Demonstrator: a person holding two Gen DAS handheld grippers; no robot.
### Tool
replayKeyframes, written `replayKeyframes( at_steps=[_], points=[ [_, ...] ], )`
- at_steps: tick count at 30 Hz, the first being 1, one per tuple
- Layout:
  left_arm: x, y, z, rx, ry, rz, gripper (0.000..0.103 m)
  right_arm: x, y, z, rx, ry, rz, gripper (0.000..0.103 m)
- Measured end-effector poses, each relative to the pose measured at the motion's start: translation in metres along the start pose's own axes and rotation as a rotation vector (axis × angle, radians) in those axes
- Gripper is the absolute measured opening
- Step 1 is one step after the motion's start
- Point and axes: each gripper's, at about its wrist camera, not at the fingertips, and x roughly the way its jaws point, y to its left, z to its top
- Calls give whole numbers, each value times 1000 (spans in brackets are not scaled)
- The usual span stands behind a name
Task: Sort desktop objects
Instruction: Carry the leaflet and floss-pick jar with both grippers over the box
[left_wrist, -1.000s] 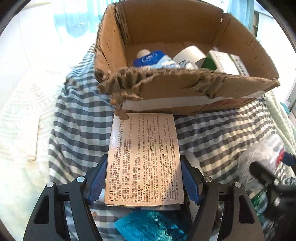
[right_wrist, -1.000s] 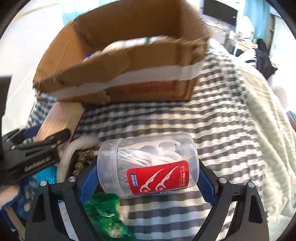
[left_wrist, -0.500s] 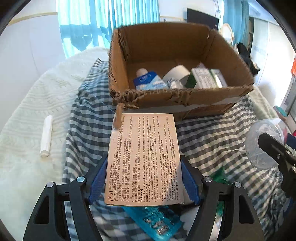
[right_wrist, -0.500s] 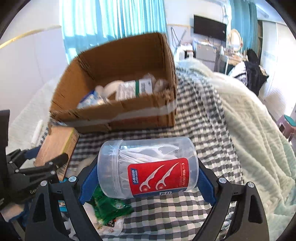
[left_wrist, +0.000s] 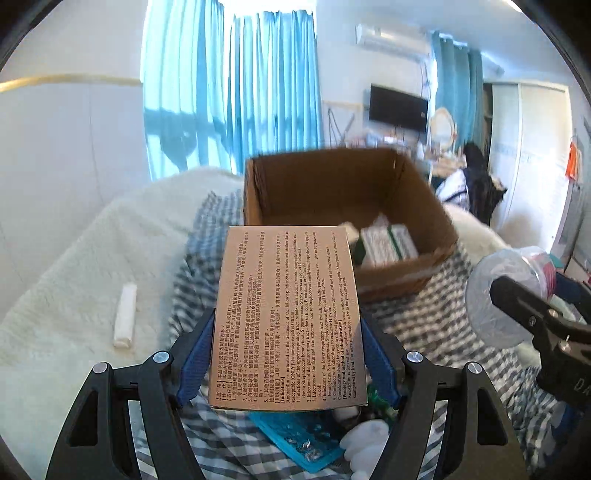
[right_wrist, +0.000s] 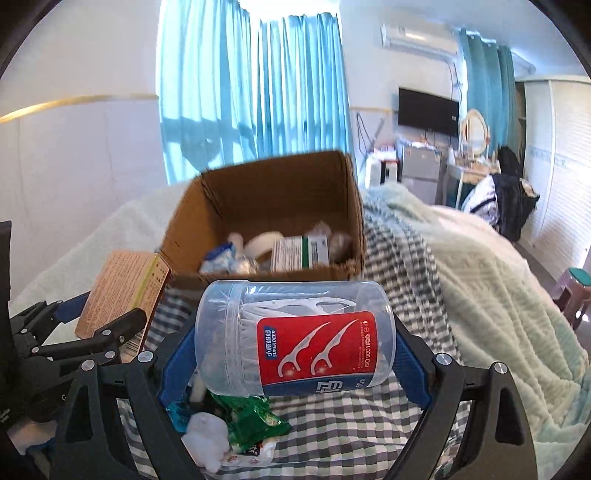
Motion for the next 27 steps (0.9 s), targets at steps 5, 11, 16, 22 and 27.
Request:
replayKeyframes(
  at_steps=[5,11,16,22,27],
  points=[
    [-22,0,18,-8,-101,12,75,-21,1,14,-13,-85,6,90],
    [-41,0,39,-22,-177,10,75,-40,1,32,-19,-154,10,90],
    [-52,-1,61,-27,-230,6,75,-52,1,49,-15,-208,15,90],
    [-58,-2,84,-27,-278,2,75,-67,-1,72,-18,-282,11,90],
    [-57,-3,100,-20,-311,6,75,-74,-2,87,-18,-333,19,90]
  ],
)
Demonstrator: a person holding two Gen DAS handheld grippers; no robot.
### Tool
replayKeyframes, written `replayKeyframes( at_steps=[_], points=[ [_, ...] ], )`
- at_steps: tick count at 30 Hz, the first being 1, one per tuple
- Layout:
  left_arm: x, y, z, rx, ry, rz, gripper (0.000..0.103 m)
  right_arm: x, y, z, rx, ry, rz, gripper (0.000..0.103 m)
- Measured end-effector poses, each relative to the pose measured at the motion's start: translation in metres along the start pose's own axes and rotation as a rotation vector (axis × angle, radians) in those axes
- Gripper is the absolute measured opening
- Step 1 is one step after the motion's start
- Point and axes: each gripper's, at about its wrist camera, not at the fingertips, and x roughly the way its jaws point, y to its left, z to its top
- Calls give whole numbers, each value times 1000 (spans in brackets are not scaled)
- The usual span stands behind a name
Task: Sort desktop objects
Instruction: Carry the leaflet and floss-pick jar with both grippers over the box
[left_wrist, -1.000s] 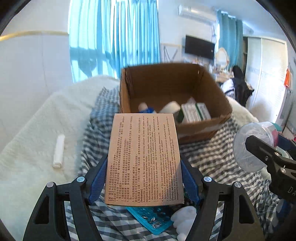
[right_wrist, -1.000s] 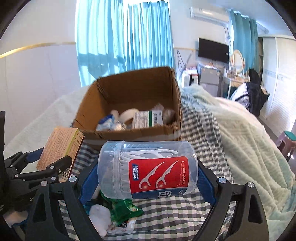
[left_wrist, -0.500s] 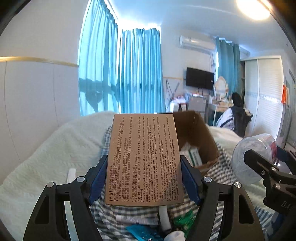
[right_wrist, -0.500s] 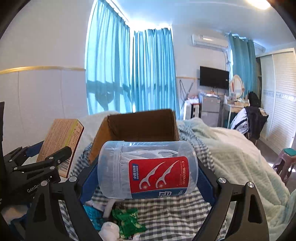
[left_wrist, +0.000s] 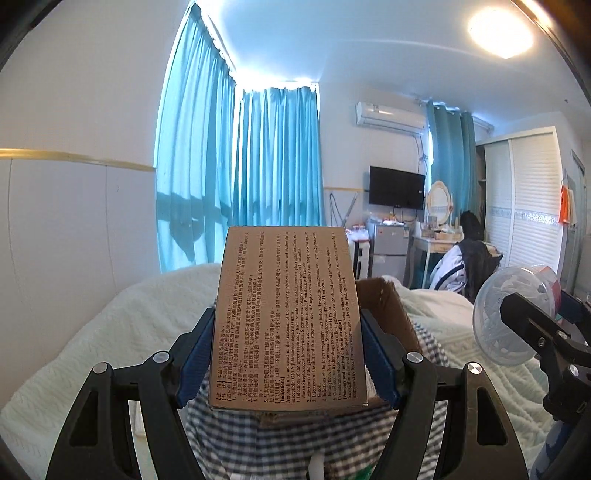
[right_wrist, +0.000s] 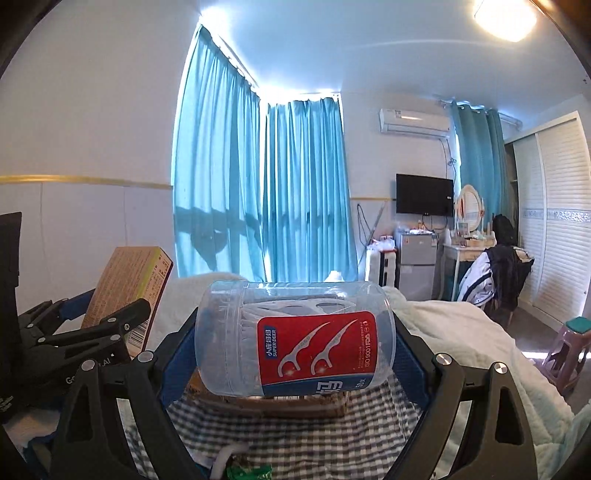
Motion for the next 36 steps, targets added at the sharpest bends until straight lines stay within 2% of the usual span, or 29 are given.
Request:
replayKeyframes(
  at_steps=[9,13,16,20,28,32,36],
  points=[
    [20,3,17,3,-23,-2,75,15,0,12,-6,-44,21,89],
    [37,4,20,4,-15,9,75,44,3,8,-2,4,51,88],
    [49,6,24,-12,-7,9,75,76,-1,-2,29,72,75,88],
    [60,9,28,-16,-8,17,75,95,-7,-4,46,84,66,88],
    [97,5,34,-22,62,-7,75,125,-23,6,60,87,68,88],
    [115,-2,38,19,80,-12,75,141,-22,15,34,80,83,88],
    [137,-4,32,9,138,-32,75,162,-24,17,38,88,104,88]
  ],
)
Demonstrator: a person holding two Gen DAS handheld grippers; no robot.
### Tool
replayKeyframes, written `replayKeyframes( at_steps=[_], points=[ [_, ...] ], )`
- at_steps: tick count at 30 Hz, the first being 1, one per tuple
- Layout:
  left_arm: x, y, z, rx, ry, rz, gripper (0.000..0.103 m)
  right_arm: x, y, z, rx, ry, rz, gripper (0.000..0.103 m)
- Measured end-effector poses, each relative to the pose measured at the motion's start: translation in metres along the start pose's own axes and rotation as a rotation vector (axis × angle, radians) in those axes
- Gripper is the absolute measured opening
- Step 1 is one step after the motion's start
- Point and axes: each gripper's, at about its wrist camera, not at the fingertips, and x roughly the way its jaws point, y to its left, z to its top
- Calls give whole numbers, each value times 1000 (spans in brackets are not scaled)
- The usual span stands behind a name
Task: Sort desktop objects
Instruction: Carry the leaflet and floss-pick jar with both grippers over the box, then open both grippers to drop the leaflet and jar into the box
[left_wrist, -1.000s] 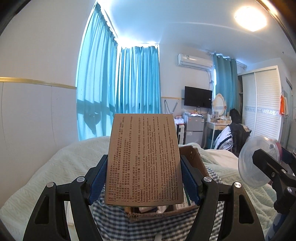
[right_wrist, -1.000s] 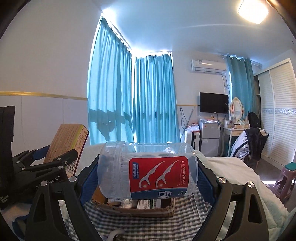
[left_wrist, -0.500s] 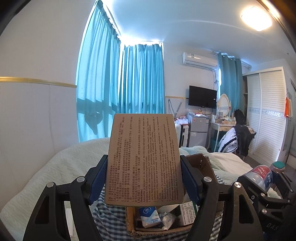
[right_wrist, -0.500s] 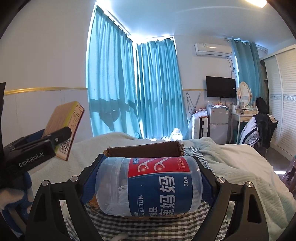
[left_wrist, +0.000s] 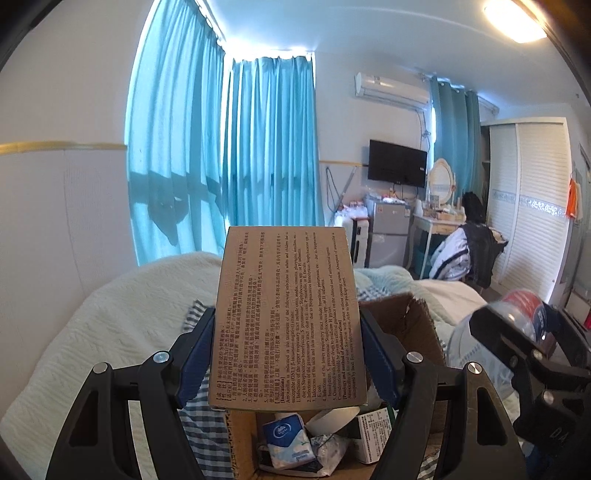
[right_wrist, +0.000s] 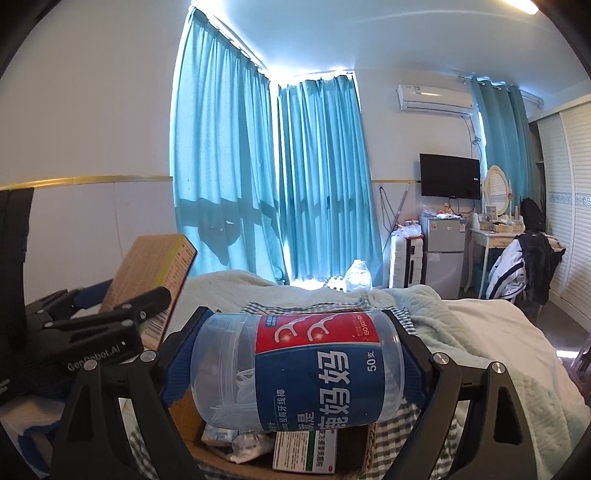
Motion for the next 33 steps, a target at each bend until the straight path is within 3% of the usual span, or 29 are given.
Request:
replayKeyframes(
  at_steps=[13,21,24,33],
  points=[
    [87,-7,-63,20,192,-33,75,74,-16,-51,6,118,25,88],
    [115,-4,-79,-5,269,-35,79,104,-27,-73,39,167,17,89],
    [107,-3,-74,-4,240,-23,92,102,-29,-71,42,146,-7,96],
    [66,-3,-50,-4,147,-4,103,53,-41,-48,91,45,-49,103]
  ],
)
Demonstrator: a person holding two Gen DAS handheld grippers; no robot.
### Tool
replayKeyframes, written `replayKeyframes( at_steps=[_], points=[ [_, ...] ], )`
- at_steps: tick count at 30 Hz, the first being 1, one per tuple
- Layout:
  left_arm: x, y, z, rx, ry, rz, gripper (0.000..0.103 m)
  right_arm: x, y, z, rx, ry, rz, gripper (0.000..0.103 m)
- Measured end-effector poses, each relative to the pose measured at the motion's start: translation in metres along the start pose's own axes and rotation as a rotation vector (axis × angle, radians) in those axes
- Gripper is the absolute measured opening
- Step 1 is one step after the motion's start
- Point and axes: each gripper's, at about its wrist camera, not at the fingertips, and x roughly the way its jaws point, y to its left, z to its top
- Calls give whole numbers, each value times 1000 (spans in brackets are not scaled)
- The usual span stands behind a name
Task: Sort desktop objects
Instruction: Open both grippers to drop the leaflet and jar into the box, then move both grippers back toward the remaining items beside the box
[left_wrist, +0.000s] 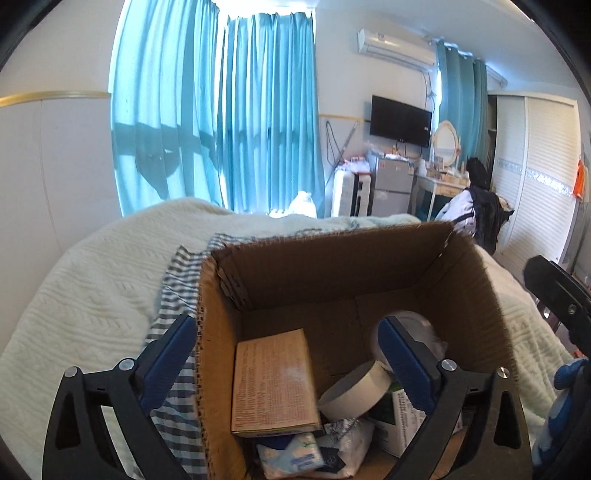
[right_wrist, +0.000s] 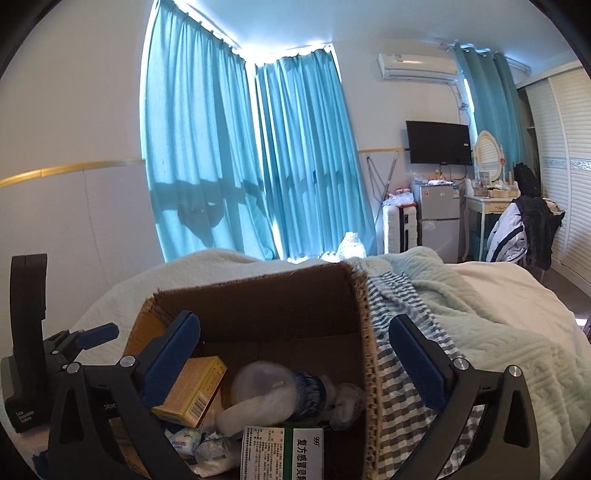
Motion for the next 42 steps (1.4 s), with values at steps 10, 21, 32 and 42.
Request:
replayKeyframes(
  at_steps=[10,21,32,42],
  points=[
    [-66,8,3,-32,-93,16,103,-79,-3,6,16,-86,-57,103],
    [-106,25,-12,-43,-152,111,103,-122,9,-7,-76,-135,-91,103],
    [-129,34,-40,-46,-162,148,103,-139,12,-27,-72,-115,-83,103],
    [-131,35,-79,-11,-93,142,103,-155,19,-48,-88,-86,-81,103]
  ],
)
